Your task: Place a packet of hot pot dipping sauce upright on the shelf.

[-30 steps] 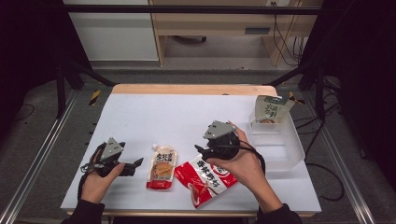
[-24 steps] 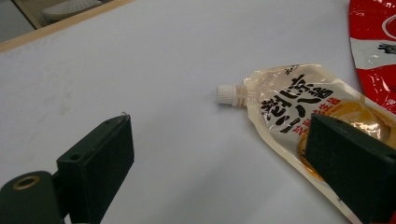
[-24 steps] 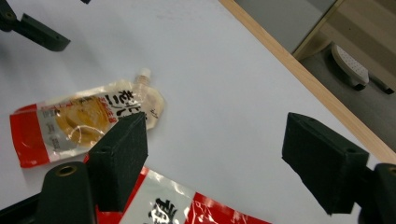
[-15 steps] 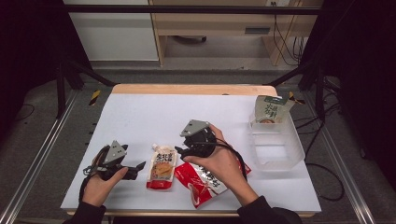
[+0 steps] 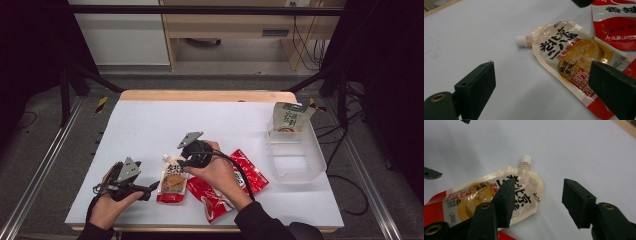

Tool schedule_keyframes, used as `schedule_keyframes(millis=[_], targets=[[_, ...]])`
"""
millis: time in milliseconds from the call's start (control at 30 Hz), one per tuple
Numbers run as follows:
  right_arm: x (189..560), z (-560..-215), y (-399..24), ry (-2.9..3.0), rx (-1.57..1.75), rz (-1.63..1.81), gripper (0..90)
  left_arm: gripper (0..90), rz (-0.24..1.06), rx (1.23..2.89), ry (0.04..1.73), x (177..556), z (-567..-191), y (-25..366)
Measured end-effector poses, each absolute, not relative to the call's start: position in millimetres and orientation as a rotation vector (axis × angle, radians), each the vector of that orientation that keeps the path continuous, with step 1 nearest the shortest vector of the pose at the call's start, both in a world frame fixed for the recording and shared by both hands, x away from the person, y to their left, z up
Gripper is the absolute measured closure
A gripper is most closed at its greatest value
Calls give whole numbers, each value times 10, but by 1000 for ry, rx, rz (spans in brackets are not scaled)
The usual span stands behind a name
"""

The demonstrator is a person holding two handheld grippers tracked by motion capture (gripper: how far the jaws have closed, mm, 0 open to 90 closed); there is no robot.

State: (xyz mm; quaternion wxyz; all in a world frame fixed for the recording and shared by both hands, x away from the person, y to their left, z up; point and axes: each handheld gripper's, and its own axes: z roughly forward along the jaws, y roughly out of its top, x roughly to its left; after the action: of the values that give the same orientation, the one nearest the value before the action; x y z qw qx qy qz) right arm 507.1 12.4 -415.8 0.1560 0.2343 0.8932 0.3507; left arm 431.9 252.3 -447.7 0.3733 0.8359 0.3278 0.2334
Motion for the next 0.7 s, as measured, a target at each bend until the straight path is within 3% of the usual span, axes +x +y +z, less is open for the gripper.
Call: schedule_keyframes(millis=[267,700], targets=[[5296,-4462,220,2617,780,978,514,76,600,2132,854,4332,-4476,2544],[5360,-4618,234,2700,844,987,520,81,597,2145,844,4338,-4482,2544]])
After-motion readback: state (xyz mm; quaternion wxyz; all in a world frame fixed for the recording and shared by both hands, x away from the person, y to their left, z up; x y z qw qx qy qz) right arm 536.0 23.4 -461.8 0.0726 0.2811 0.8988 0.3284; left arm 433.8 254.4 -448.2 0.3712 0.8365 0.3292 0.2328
